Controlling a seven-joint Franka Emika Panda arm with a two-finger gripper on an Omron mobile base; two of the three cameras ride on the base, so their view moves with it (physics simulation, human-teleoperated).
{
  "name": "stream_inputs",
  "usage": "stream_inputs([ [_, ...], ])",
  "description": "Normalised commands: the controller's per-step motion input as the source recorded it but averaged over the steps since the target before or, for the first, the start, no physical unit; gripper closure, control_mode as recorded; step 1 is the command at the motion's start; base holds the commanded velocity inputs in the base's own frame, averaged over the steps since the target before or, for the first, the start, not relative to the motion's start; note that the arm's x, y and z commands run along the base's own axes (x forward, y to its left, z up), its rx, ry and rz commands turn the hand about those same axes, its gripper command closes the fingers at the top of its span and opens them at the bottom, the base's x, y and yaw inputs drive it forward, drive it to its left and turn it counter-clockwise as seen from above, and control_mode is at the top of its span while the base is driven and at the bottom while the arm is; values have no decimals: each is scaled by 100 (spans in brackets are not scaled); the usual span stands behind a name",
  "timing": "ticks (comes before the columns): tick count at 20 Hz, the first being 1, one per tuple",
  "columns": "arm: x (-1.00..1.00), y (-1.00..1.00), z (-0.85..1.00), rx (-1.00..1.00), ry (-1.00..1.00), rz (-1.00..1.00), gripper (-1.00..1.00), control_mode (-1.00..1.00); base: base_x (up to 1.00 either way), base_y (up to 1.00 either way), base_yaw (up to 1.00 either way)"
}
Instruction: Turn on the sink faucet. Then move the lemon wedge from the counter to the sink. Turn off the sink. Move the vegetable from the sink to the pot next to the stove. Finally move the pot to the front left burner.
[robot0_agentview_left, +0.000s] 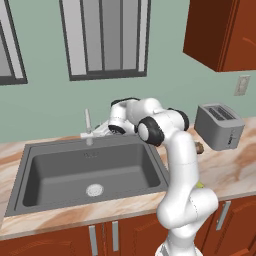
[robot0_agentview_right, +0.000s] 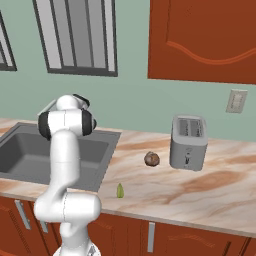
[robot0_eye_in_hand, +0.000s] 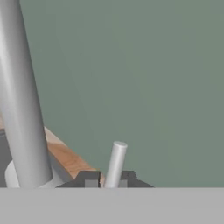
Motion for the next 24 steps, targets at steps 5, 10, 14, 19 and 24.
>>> stream_inputs([
  [5,0,-35,-6,0,0,-19,100,-100,0,0,0],
  [10,0,-56,-14,1,5,-24,100,-100,0,0,0],
  [14,0,-63,-27,1,9,-23,100,-100,0,0,0],
  [19,0,-82,-34,1,8,-16,100,-100,0,0,0],
  [24,0,-88,-36,2,8,-10,100,-100,0,0,0],
])
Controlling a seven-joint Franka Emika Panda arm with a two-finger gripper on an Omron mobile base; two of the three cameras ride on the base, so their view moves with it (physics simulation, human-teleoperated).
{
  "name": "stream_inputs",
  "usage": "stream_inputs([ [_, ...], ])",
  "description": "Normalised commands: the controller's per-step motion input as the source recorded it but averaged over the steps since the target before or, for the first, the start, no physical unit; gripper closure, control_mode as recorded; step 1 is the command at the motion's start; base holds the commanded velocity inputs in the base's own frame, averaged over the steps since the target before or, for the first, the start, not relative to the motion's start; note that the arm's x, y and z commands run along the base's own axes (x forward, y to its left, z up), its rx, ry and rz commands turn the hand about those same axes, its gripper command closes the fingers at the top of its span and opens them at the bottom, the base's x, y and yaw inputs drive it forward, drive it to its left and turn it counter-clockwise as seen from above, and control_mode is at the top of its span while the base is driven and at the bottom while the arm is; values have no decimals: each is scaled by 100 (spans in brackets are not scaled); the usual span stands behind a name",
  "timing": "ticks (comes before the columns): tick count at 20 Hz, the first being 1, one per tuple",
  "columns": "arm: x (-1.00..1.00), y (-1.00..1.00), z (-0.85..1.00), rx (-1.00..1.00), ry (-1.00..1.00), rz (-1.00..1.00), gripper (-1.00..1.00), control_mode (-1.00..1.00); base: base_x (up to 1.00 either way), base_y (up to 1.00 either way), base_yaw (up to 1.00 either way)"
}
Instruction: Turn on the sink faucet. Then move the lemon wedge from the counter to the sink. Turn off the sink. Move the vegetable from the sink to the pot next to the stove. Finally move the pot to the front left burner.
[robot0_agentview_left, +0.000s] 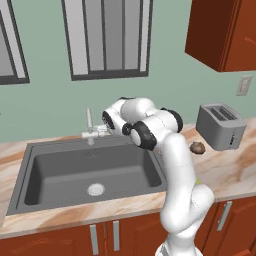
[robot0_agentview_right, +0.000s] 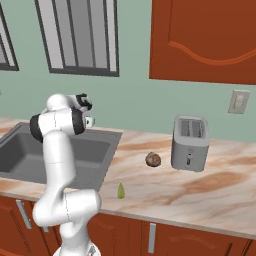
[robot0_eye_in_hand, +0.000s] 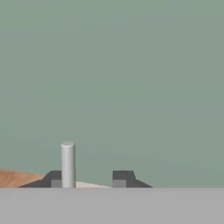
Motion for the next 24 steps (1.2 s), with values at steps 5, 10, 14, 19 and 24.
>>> stream_inputs([
  [5,0,-87,-42,1,6,-8,100,-100,0,0,0],
  [10,0,-82,-44,0,3,-6,100,-100,0,0,0],
  [14,0,-78,-45,0,2,-5,100,-100,0,0,0],
  [19,0,-82,-46,0,3,-5,100,-100,0,0,0],
  [24,0,-84,-46,1,2,-4,100,-100,0,0,0],
])
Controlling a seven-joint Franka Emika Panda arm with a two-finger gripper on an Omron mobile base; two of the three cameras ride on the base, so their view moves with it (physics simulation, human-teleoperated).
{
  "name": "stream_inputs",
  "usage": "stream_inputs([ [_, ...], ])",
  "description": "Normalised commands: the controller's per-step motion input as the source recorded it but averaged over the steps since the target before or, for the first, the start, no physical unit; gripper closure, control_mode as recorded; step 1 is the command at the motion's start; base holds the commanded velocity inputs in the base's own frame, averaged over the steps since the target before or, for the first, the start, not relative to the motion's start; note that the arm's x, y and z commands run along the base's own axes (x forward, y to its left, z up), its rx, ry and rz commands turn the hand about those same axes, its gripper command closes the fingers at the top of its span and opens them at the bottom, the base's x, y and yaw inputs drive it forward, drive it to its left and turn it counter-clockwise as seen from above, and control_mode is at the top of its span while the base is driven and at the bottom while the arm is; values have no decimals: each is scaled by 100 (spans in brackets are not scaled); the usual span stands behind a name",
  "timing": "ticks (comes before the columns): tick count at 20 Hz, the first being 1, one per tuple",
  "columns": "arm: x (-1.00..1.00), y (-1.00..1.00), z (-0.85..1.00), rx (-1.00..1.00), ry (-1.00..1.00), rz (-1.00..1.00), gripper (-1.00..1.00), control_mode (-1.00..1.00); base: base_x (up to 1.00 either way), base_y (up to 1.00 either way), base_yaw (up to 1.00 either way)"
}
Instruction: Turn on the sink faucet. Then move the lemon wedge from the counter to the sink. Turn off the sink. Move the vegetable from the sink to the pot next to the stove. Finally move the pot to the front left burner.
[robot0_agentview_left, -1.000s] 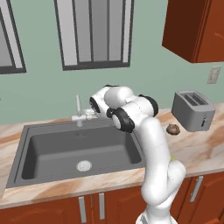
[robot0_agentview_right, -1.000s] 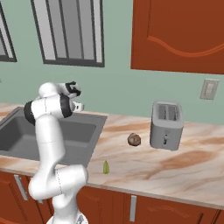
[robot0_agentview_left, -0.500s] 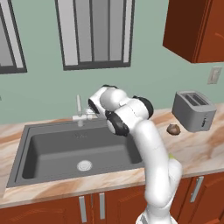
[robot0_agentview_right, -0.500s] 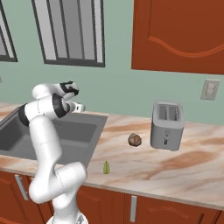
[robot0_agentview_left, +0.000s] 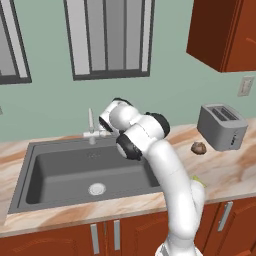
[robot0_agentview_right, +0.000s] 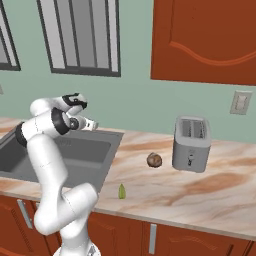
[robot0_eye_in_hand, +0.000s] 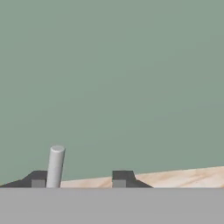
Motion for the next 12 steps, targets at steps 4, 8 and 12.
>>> stream_inputs([
  [4,-1,-85,-40,6,3,-1,100,-100,0,0,0],
  [8,-3,-91,-42,8,4,0,100,-100,0,0,0],
  [12,-2,-89,-42,8,5,0,100,-100,0,0,0],
])
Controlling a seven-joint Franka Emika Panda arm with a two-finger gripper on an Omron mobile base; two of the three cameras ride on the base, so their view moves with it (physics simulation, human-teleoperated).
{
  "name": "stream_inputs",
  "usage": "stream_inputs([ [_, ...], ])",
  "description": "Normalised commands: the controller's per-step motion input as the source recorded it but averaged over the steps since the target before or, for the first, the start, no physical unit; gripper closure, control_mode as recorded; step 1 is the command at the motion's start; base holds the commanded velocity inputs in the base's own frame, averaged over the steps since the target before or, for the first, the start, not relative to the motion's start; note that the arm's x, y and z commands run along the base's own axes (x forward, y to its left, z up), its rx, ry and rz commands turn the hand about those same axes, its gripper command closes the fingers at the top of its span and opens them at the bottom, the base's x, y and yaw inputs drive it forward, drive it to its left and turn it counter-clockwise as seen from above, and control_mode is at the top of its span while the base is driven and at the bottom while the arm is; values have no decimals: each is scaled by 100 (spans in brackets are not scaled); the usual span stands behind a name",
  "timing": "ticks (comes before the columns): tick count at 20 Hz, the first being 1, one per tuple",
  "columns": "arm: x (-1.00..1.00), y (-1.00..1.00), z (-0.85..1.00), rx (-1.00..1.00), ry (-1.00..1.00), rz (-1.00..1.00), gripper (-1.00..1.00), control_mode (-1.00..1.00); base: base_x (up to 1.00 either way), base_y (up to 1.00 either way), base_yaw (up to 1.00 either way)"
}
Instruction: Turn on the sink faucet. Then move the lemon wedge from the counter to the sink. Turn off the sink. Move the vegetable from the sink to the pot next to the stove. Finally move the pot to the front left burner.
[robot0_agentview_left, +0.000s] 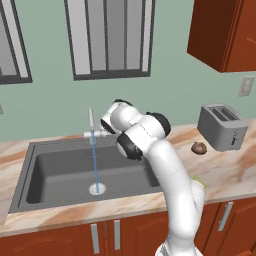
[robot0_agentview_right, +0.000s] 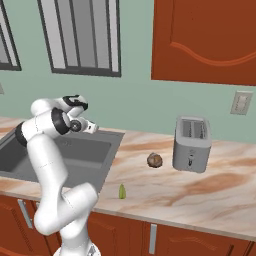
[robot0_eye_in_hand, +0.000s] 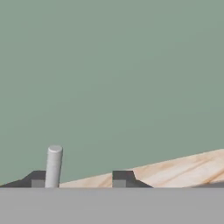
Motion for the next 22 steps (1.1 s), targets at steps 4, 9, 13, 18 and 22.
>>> stream_inputs([
  [4,0,-64,-26,6,2,0,-100,-100,0,0,0],
  [9,0,-32,3,1,0,0,-100,-100,0,0,0],
  [13,-6,-6,41,0,-2,0,-100,-100,0,0,0],
  [18,-11,-7,54,0,-1,0,-100,-100,0,0,0],
  [22,-23,-16,50,0,0,0,-100,-100,0,0,0],
])
